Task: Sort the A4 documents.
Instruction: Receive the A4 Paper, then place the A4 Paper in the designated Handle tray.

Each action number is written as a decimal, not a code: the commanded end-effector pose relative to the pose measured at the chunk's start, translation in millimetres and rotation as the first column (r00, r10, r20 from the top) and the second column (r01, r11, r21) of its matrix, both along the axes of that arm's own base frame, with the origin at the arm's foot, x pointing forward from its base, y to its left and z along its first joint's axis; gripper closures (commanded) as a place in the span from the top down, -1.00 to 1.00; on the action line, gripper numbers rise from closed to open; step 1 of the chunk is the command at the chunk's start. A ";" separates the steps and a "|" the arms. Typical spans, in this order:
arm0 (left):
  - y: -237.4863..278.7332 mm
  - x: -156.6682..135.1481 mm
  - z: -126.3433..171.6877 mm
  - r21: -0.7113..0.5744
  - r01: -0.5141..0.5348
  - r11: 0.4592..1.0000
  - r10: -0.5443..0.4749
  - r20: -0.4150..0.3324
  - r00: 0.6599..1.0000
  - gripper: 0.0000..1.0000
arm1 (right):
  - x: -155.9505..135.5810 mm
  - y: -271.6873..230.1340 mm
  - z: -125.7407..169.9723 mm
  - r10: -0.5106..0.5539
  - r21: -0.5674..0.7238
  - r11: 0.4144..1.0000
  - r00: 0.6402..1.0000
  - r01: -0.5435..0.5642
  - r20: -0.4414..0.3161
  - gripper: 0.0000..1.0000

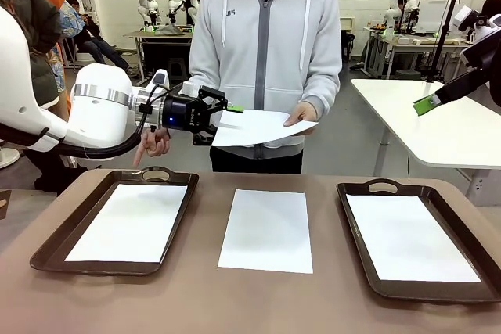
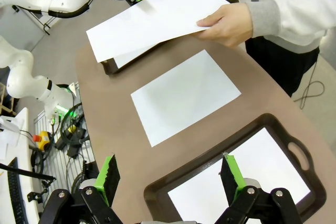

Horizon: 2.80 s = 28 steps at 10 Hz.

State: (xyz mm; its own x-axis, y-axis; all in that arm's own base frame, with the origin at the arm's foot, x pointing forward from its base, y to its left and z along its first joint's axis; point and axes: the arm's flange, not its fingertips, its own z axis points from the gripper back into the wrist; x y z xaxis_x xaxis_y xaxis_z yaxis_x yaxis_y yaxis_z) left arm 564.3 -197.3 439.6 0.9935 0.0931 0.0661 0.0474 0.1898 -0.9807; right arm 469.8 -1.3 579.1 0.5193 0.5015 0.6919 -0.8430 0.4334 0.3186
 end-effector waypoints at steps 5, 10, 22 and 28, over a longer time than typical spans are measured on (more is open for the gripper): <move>5.6 -3.0 0.5 -0.023 -0.027 0.999 0.026 -0.019 0.999 -0.97 | -0.3 0.6 -0.9 0.006 -0.008 1.000 1.000 -0.006 -0.001 1.00; 6.6 -3.3 -0.7 -0.036 -0.004 0.999 0.005 0.009 1.000 -1.00 | -0.3 0.6 -0.9 0.006 -0.008 1.000 1.000 -0.006 -0.001 1.00; 3.3 -0.6 -1.3 -0.013 0.004 1.000 -0.004 0.001 1.000 -1.00 | -0.3 0.6 -0.9 0.006 -0.008 1.000 1.000 -0.006 -0.001 1.00; 3.3 -0.6 -1.3 -0.013 0.004 1.000 -0.004 0.001 1.000 -1.00 | -0.3 0.6 -0.9 0.006 -0.008 1.000 1.000 -0.006 -0.001 1.00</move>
